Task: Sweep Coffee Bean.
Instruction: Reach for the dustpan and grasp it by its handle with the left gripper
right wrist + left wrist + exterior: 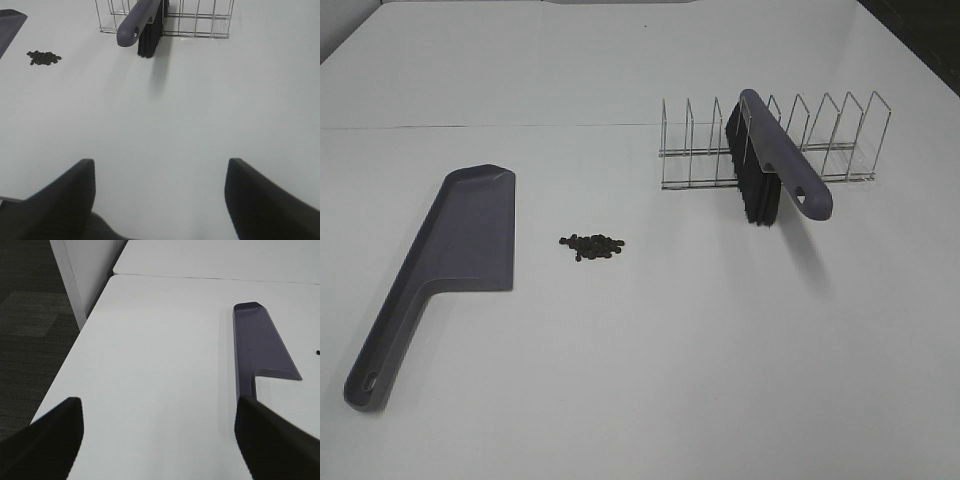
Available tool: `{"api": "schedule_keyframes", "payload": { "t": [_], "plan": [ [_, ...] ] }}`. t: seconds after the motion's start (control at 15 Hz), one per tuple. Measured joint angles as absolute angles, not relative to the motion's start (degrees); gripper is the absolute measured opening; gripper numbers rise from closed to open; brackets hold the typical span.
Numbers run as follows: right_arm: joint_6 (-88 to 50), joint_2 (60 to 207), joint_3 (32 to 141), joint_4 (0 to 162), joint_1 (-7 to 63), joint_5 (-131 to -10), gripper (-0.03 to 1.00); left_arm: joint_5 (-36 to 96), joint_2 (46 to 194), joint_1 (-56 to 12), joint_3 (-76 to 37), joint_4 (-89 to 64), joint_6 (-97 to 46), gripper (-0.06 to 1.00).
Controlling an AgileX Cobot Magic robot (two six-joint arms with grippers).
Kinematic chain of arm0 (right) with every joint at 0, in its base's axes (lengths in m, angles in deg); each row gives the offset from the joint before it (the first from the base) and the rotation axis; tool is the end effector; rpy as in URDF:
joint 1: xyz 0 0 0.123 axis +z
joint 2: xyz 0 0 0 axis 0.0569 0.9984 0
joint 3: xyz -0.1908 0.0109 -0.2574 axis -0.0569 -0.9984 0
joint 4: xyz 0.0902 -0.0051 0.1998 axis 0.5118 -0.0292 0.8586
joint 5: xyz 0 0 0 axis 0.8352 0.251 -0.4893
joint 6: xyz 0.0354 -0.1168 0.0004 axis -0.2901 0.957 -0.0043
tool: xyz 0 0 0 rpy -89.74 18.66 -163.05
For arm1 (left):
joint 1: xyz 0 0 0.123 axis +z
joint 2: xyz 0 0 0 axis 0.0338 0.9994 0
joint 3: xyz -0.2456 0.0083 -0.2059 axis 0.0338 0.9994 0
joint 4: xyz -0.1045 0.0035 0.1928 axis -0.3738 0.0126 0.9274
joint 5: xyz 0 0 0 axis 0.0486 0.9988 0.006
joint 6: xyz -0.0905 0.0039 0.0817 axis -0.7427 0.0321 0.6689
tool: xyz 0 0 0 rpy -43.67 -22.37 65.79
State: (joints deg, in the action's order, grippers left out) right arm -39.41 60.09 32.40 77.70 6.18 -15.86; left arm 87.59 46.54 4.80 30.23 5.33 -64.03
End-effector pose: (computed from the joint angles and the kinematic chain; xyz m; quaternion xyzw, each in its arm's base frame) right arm -0.0431 0.0076 0.2303 -0.0444 0.8739 0.0452 0.4820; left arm -0.0460 0.0059 0.2517 -0.0557 0.8472 0.0315 0.5275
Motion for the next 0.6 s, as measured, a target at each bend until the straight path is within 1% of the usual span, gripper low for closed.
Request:
{"api": "schedule_keyframes", "payload": {
  "t": [0.6],
  "plan": [
    [-39.41, 60.09, 32.4, 77.7, 6.18, -15.86, 0.61, 87.59, 46.54, 4.8, 30.23, 5.33, -64.03, 0.76]
  ]
}}
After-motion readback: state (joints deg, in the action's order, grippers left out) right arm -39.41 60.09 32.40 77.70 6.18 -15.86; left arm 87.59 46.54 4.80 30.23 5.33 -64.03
